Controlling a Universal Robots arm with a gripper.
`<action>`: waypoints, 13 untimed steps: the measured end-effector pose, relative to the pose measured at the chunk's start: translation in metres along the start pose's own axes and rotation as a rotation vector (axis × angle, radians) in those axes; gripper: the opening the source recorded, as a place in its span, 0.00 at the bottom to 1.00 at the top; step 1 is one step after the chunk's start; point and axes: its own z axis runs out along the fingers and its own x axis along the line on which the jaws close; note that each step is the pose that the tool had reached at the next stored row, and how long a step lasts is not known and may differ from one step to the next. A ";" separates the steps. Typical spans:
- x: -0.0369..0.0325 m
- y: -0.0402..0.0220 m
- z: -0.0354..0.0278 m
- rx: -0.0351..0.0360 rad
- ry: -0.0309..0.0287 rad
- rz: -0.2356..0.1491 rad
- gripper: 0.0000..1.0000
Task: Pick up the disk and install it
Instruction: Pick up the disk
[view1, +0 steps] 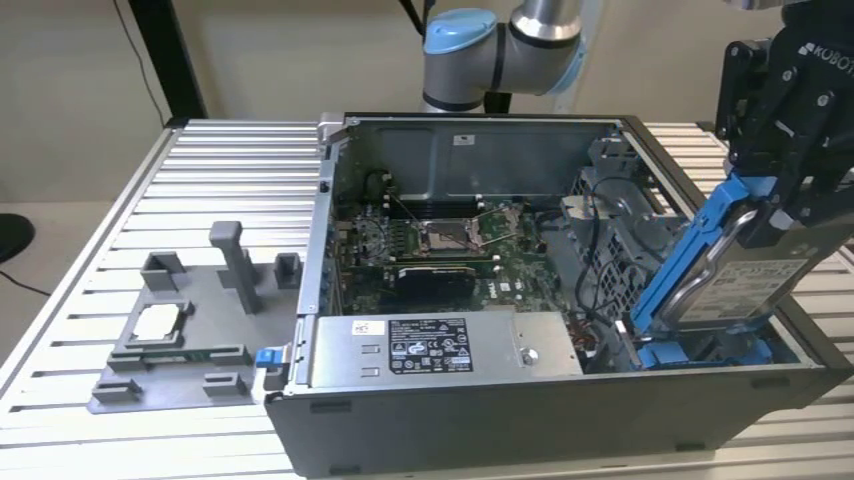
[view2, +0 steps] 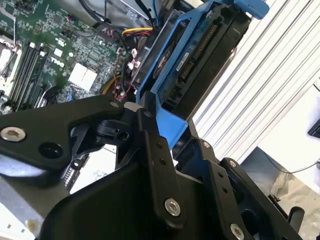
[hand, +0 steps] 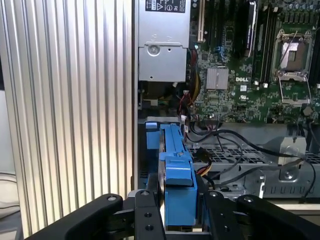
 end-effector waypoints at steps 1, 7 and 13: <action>0.0000 -0.0003 0.0004 0.0000 0.0001 0.000 0.00; 0.0002 -0.0009 0.0035 0.0002 -0.0098 0.003 0.00; 0.0002 -0.0008 0.0074 0.0005 -0.0228 0.009 0.00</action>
